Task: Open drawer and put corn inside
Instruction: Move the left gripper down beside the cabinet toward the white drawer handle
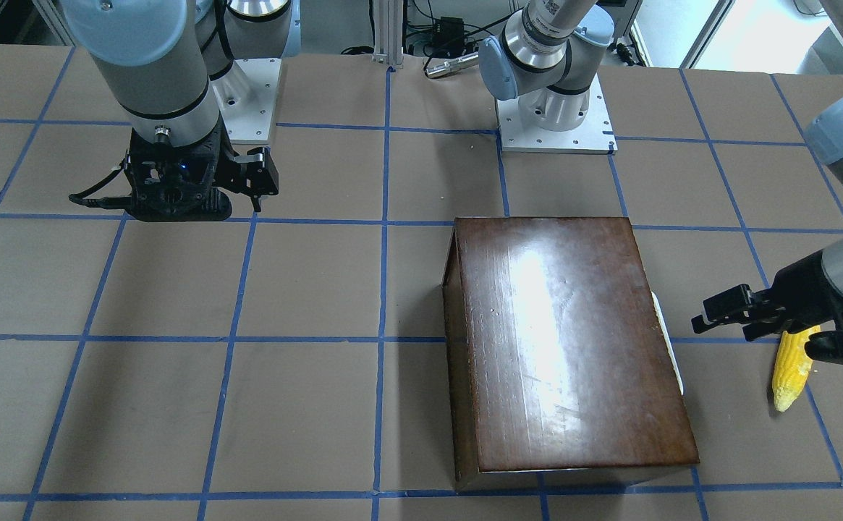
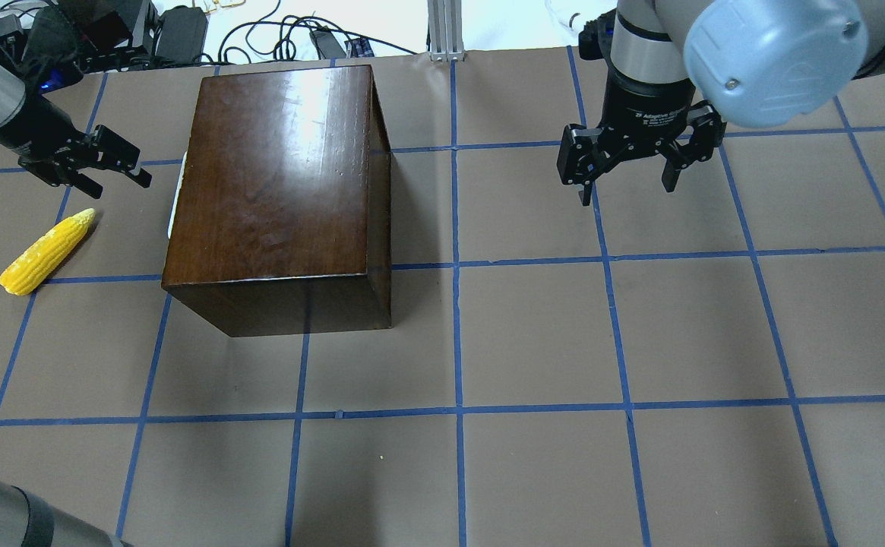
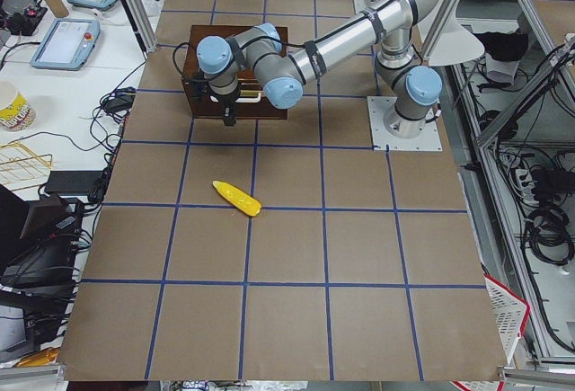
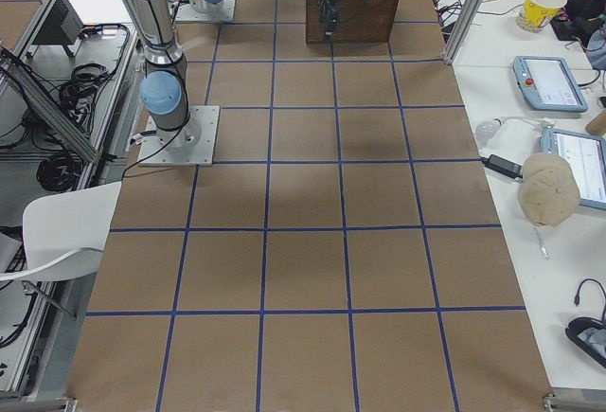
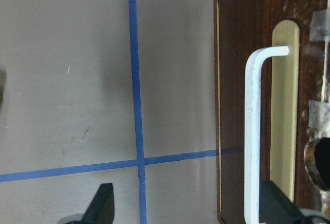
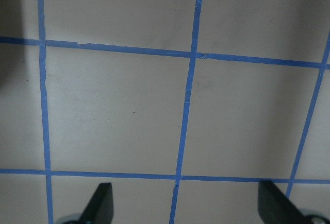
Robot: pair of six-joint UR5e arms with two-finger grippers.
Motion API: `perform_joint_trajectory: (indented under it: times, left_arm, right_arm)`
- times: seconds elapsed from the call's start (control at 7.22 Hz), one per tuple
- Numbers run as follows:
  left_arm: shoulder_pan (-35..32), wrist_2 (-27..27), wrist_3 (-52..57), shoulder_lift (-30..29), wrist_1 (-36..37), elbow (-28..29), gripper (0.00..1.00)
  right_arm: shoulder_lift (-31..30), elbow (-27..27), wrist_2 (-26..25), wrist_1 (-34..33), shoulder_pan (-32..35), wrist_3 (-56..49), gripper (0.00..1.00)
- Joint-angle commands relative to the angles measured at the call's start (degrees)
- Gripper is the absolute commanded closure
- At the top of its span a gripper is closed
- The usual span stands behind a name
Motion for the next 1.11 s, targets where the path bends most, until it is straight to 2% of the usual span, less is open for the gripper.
perform_joint_trajectory:
  times: [0.0,0.97]
  left_arm:
    - [0.0,-5.2,0.4,-1.4,0.0,-0.5,0.00]
    - [-0.4,-7.5,1.3,-4.2,-0.4,-1.4,0.00]
  right_arm:
    - [0.0,0.0,0.0,0.0,0.0,0.0,0.00]
    - [0.0,0.0,0.0,0.0,0.0,0.0,0.00]
